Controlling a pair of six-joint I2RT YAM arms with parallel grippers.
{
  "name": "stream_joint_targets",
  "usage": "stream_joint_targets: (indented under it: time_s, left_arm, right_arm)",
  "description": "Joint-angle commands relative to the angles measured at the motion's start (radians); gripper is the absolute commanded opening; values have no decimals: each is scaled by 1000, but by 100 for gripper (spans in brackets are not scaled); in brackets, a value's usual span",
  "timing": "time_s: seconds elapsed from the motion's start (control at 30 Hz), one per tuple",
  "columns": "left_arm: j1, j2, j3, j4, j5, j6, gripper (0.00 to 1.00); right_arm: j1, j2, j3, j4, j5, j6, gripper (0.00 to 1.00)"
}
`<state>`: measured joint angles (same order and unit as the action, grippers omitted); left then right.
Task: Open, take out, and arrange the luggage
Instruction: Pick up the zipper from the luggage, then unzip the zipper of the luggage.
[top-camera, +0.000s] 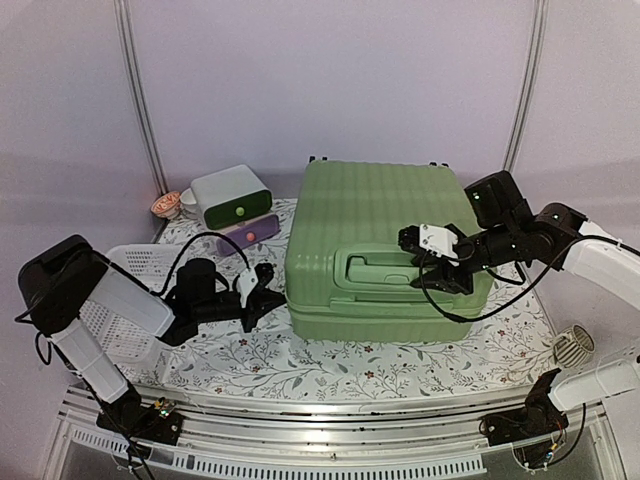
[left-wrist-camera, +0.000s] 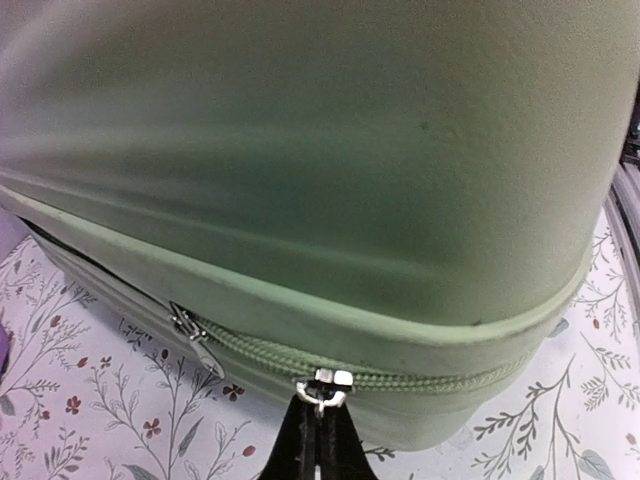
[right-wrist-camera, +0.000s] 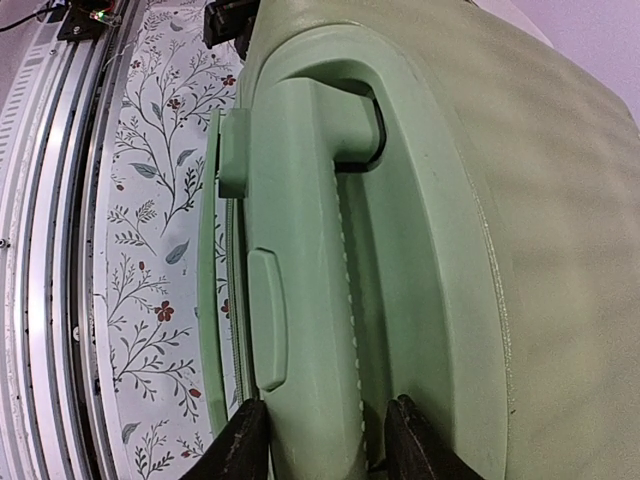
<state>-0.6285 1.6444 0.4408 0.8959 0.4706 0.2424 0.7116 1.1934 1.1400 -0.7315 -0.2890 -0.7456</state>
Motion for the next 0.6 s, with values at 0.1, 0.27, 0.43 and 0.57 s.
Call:
stream_joint_targets:
  time_s: [0.1,0.27,0.43,0.57]
  left_arm:
    - [-16,-29,-19,0,21,9,0]
    - [-36,-95,-66,-24,18,8,0]
    - [-68,-161,-110,-53,22,-15,0]
    - [-100,-208,-141,-69,15,-36,0]
  right_arm:
    - [14,21,4,21,11,9,45]
    - [27,32,0,54,25,26,47]
    - [34,53,-5,101,61,61,48]
    - [47,70,-13,140,74,81,48]
